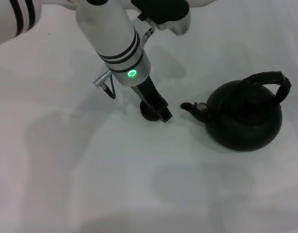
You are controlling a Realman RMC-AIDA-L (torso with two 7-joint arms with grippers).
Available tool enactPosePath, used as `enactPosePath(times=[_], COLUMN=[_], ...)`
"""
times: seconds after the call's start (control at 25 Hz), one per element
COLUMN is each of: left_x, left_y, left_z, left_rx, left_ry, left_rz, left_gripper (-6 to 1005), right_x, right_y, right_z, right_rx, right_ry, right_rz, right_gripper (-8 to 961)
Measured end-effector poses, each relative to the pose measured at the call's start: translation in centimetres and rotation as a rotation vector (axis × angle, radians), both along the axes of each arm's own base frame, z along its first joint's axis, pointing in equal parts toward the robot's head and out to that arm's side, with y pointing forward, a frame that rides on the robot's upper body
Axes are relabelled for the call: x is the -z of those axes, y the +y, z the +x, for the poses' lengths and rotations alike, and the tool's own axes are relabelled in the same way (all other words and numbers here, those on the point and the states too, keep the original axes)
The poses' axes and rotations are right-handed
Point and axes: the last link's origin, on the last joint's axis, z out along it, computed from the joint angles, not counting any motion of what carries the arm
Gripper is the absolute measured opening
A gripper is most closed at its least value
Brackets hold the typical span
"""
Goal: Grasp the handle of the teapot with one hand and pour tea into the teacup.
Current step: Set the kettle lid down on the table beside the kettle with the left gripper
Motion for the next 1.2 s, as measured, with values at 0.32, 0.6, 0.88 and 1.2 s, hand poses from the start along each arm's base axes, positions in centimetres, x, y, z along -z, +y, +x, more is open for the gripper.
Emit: enactPosePath(times=[0.32, 0.6, 0.88, 1.2], left_x=[0.0, -1.0, -2.5, -4.6], left_y=[-0.2, -0.7, -0.6, -1.3], left_z=[0.1, -0.2, -1.4, -0.8], left_rx=[0.004, 0.024, 0.017, 0.06], left_ry=[-0.016, -0.005, 0.006, -0.099], left_rz=[-0.002, -0.005, 0.05, 0.093], left_gripper=[781, 784, 785, 785], right_x=[0.0, 0.1, 0.1, -0.2], right_y=[0.0, -0.2, -0.3, -0.2], right_z=[0.0, 0.1, 0.2, 0.2], right_rx=[0.0, 0.003, 0.007, 0.003], right_ry=[0.002, 0.002, 0.003, -0.002], right_rz=[-0.001, -0.002, -0.002, 0.001], right_gripper=[875, 875, 875, 876])
